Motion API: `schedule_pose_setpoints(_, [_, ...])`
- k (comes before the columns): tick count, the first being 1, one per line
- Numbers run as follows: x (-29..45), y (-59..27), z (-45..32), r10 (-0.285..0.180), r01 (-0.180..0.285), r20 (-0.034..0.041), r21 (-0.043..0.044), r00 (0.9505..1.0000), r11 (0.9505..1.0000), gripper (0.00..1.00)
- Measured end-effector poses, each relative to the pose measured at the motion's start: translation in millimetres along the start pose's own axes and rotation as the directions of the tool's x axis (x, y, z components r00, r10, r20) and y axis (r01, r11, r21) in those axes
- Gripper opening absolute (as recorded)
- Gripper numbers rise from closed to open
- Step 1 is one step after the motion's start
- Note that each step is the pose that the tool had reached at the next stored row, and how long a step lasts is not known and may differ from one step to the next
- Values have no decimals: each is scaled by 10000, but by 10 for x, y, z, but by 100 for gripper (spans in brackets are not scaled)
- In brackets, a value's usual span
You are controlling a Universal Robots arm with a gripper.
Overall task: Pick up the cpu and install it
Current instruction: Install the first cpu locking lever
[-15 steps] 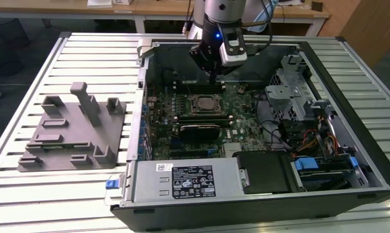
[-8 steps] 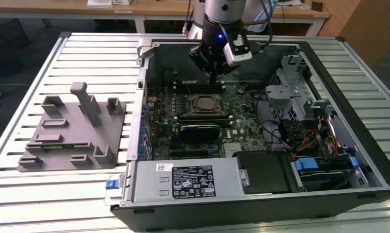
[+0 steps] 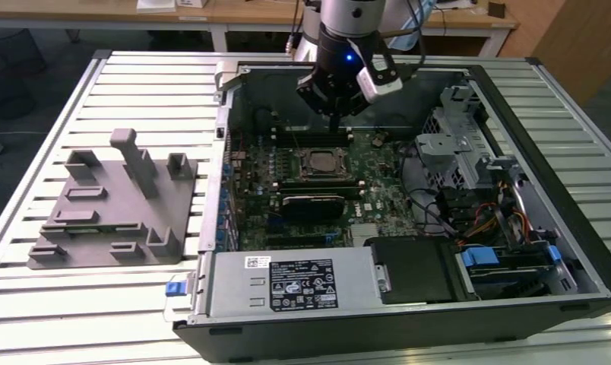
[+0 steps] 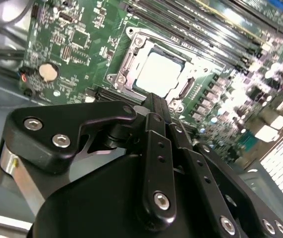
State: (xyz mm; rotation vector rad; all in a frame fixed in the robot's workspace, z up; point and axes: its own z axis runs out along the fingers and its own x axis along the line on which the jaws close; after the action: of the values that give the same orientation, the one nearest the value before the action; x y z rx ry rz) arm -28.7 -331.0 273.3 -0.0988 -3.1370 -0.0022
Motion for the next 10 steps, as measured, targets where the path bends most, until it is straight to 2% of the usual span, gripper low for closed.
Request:
schedule_pose_setpoints(4, [0,0,4,-719,719,-2,2,9974,9974,11])
schedule_pose_setpoints(8, [0,0,10,-1423,1423,-2,4,9898,9898,11])
schedule_pose_setpoints(10, [4,0,11,-1479,1479,-3,5,9890,9890,11])
